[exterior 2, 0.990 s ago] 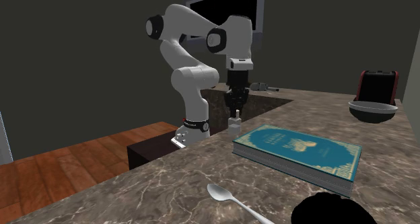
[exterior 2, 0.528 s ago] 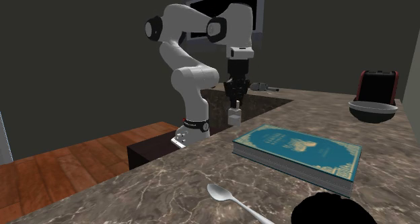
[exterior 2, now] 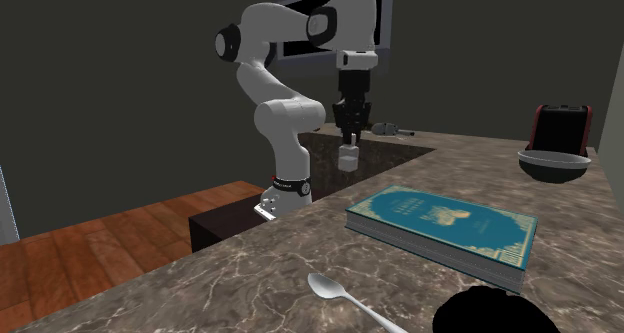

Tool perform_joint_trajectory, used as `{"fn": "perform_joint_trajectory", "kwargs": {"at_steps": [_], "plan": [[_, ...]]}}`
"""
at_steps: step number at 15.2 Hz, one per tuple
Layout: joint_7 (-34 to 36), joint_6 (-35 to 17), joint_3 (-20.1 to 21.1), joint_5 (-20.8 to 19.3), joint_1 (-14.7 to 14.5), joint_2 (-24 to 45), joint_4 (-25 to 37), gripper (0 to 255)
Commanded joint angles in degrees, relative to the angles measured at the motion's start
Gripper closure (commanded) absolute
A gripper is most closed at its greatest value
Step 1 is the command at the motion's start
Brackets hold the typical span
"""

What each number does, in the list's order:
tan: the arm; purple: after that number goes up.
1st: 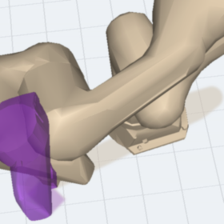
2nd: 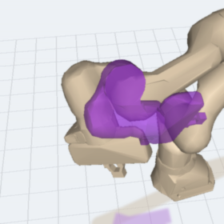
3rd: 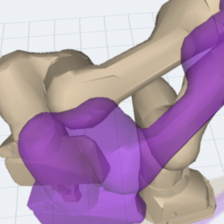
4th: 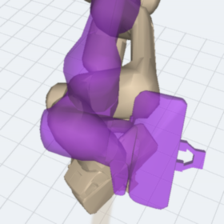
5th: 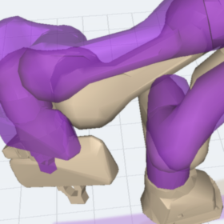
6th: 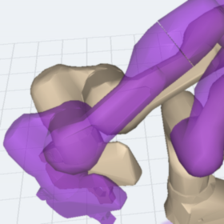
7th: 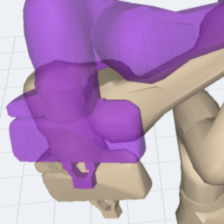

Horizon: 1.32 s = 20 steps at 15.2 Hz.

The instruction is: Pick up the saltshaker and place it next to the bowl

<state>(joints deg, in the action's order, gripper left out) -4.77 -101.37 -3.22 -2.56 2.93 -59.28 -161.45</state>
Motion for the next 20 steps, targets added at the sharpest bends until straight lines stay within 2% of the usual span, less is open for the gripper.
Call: {"fn": "perform_joint_trajectory", "kwargs": {"at_steps": [1, 14, 20], "plan": [[0.01, 1.68, 0.09, 0.1, -0.06, 0.09, 1.75, 255], [0.0, 10.33, 0.48, 0.51, -0.3, 1.55, 11.86, 255], [7.47, 6.19, 8.08, 6.67, -3.66, 9.4, 15.68, 255]]}}
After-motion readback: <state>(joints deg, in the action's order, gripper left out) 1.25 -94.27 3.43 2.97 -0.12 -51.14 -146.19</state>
